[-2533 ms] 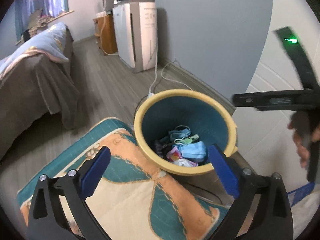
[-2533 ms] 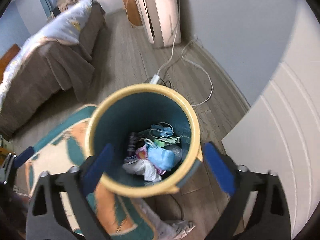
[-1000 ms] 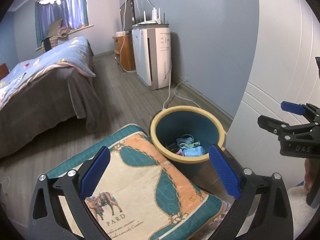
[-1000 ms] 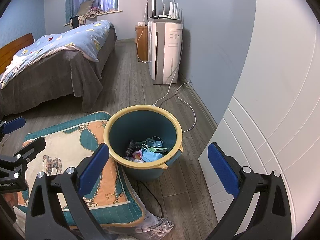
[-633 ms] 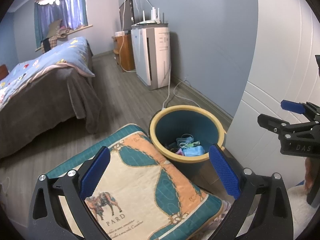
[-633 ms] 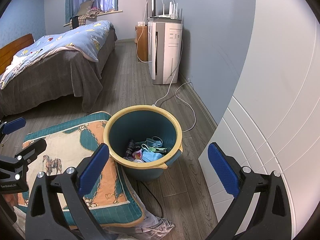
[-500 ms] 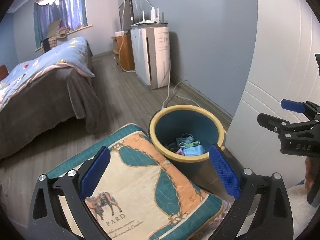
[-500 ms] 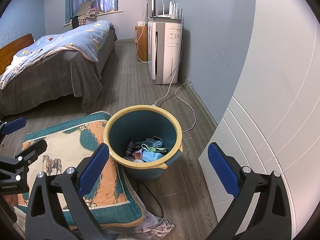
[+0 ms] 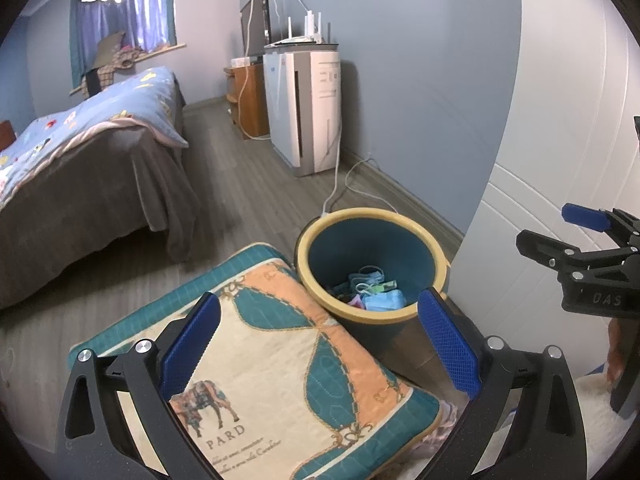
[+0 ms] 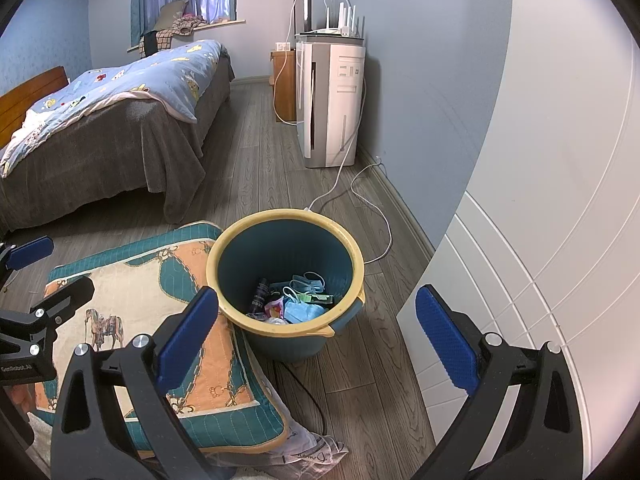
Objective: Collect trash
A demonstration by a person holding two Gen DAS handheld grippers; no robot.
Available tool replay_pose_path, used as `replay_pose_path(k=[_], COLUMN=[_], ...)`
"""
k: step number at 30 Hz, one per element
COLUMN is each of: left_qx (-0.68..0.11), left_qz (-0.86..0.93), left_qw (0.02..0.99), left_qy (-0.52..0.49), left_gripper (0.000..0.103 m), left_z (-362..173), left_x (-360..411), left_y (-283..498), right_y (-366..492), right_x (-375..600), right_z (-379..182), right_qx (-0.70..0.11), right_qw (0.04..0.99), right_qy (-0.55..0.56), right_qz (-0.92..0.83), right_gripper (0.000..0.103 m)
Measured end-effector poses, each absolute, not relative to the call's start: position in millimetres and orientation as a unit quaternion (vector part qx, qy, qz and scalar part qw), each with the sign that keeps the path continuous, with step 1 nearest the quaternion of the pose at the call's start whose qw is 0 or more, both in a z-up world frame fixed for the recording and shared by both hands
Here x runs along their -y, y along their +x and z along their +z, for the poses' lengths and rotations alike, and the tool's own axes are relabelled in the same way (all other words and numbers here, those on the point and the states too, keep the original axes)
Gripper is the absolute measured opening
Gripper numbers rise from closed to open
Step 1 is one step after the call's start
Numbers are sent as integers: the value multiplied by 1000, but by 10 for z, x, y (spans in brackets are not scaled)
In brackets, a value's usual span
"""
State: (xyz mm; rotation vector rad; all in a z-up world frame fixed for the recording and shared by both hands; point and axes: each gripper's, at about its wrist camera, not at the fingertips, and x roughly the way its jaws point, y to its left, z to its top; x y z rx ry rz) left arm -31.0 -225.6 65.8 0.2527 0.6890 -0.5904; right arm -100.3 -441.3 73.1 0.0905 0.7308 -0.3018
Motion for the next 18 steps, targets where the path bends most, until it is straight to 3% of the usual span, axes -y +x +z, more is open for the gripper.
replay_pose_path(k=[18], left_qx=[-326], left_qz=[-289], left_qw=[890], left_qy=[134], left_gripper=[98], left_z=[640], left_x=[2233], left_y=[-349], right_y=[-1051], right_x=[4487], right_z=[680], right_qx=[-359], right_qw=[915], right_qy=[59], right_qz=[-173], right_gripper=[97])
